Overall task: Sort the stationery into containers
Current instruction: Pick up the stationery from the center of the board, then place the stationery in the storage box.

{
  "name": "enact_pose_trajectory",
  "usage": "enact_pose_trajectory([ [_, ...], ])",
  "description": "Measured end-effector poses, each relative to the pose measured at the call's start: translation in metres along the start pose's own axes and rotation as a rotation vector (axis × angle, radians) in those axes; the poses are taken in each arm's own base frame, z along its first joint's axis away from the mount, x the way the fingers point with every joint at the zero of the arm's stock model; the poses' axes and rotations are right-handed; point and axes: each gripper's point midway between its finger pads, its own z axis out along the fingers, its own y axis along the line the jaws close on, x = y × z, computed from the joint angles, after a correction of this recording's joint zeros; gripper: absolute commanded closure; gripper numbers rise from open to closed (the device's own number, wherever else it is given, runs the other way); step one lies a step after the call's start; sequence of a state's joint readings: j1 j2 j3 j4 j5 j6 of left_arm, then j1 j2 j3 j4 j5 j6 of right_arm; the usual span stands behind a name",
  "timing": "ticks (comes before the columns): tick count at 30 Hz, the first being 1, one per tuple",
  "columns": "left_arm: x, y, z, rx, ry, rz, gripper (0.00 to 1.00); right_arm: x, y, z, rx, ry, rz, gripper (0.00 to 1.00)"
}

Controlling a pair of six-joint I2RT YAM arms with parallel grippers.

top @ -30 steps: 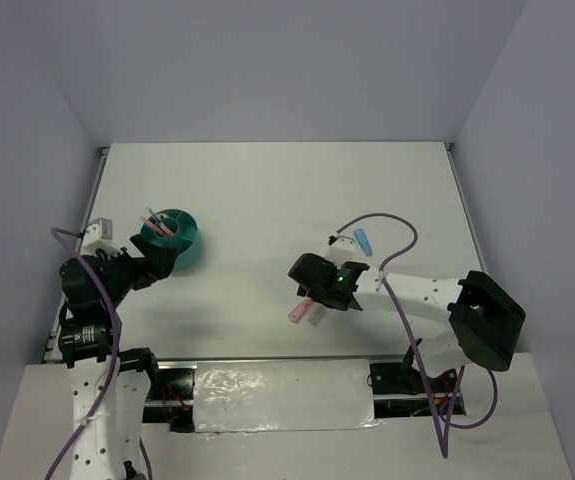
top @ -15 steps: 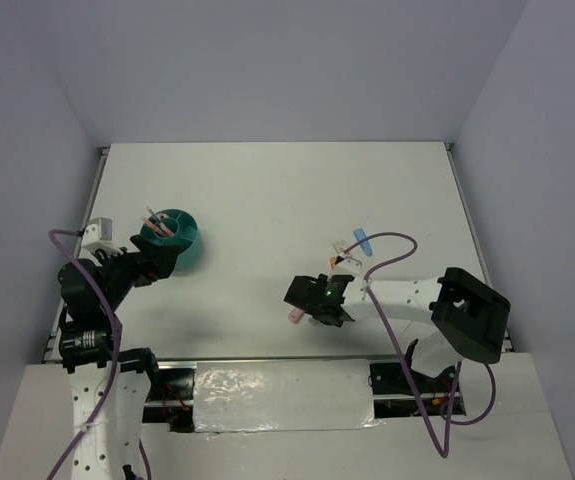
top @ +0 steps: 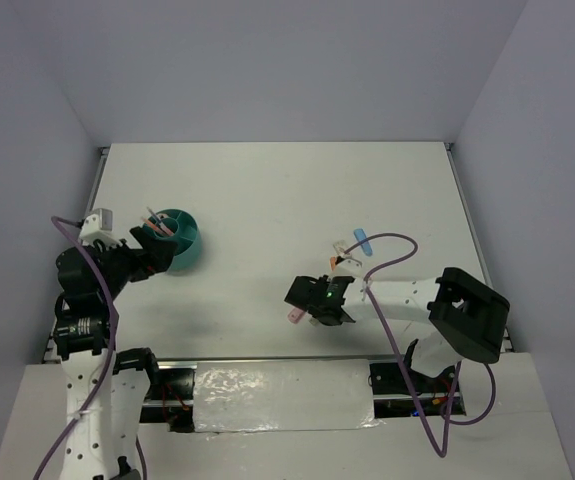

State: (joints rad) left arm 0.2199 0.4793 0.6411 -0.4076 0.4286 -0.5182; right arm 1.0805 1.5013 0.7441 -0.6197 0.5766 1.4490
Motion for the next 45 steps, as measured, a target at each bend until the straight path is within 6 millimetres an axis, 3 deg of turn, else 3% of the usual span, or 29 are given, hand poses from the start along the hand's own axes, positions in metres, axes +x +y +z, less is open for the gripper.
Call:
enact_pose_trajectory([
  [2, -0.012, 0.005, 0.000, -0.052, -0.013, 0.019, 0.01, 0.000, 0.000, 0.000, -0.005, 0.000, -0.005, 0.84],
  [4, -0.025, 0.012, -0.001, -0.110, -0.039, 0.038, 0.01, 0.000, 0.001, 0.000, -0.006, 0.000, -0.008, 0.85],
  [6, -0.032, 0.021, -0.002, -0.168, -0.065, 0.045, 0.01, 0.001, 0.001, -0.001, -0.008, -0.004, -0.018, 1.00],
  [11, -0.030, 0.027, -0.007, -0.211, -0.080, 0.046, 0.01, 0.007, 0.004, -0.010, -0.031, -0.004, -0.069, 1.00],
  [14, -0.032, 0.025, -0.014, -0.217, -0.109, 0.058, 0.01, 0.011, 0.017, -0.030, -0.122, -0.003, -0.173, 1.00],
  [18, -0.041, 0.023, -0.026, -0.234, -0.180, 0.072, 0.01, -0.003, 0.073, -0.071, -0.353, -0.035, -0.313, 1.00],
  [23, -0.042, 0.029, -0.030, -0.274, -0.194, 0.068, 0.01, -0.046, 0.183, -0.135, -0.653, -0.175, -0.451, 1.00],
  [26, -0.042, 0.031, -0.030, -0.283, -0.193, 0.066, 0.01, -0.073, 0.262, -0.167, -0.832, -0.266, -0.534, 1.00],
  [29, -0.041, 0.033, -0.030, -0.290, -0.190, 0.065, 0.01, -0.099, 0.313, -0.173, -0.951, -0.323, -0.575, 1.00],
  [32, -0.040, 0.033, -0.030, -0.290, -0.188, 0.065, 0.01, -0.123, 0.344, -0.159, -1.029, -0.341, -0.611, 0.99],
  [36, -0.040, 0.033, -0.030, -0.290, -0.187, 0.064, 0.01, -0.143, 0.367, -0.136, -1.113, -0.341, -0.657, 0.95],
  [45, -0.040, 0.032, -0.030, -0.289, -0.188, 0.065, 0.01, -0.117, 0.400, -0.115, -1.284, -0.258, -0.733, 0.95],
])
